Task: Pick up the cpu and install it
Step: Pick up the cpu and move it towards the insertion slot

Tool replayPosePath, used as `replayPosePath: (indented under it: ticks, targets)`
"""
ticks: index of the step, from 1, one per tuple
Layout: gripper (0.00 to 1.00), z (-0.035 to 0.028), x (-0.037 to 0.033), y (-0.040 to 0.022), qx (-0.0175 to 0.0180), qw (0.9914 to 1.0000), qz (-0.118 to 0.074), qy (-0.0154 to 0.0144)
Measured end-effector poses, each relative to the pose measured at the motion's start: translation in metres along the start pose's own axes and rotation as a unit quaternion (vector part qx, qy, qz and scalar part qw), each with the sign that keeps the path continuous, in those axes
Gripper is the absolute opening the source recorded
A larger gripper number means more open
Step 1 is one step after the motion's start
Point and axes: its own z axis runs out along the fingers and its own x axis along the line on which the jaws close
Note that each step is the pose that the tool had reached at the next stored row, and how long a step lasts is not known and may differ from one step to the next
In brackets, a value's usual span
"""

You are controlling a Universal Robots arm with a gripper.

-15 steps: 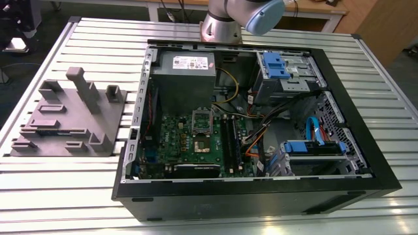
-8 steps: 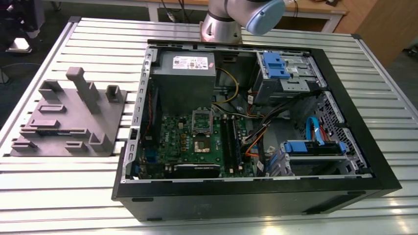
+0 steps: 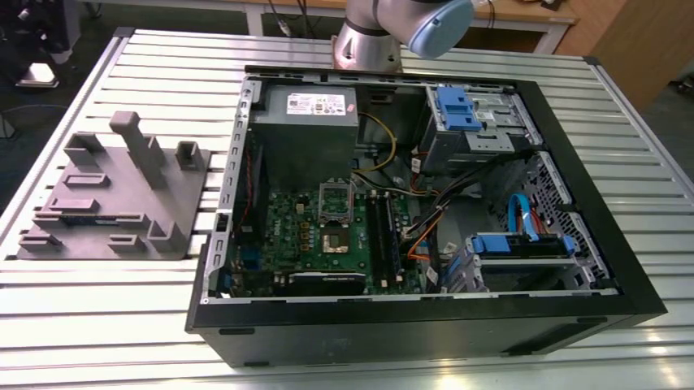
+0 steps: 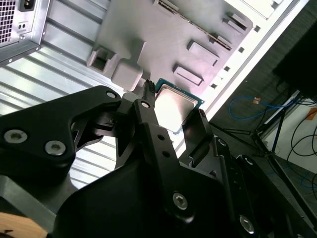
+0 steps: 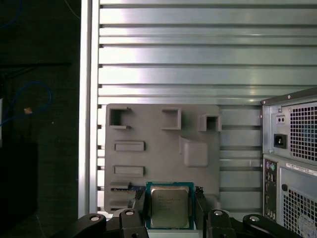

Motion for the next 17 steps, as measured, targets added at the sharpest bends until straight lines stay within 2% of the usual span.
replayPosePath:
  ticks: [10, 17]
  targets:
    - [0.47, -0.0001, -0.007, 0.0001, 0.0, 1.0, 0.0, 0.0]
    - [0.47, -0.0002, -0.0166, 0.0002, 0.0, 1.0, 0.0, 0.0]
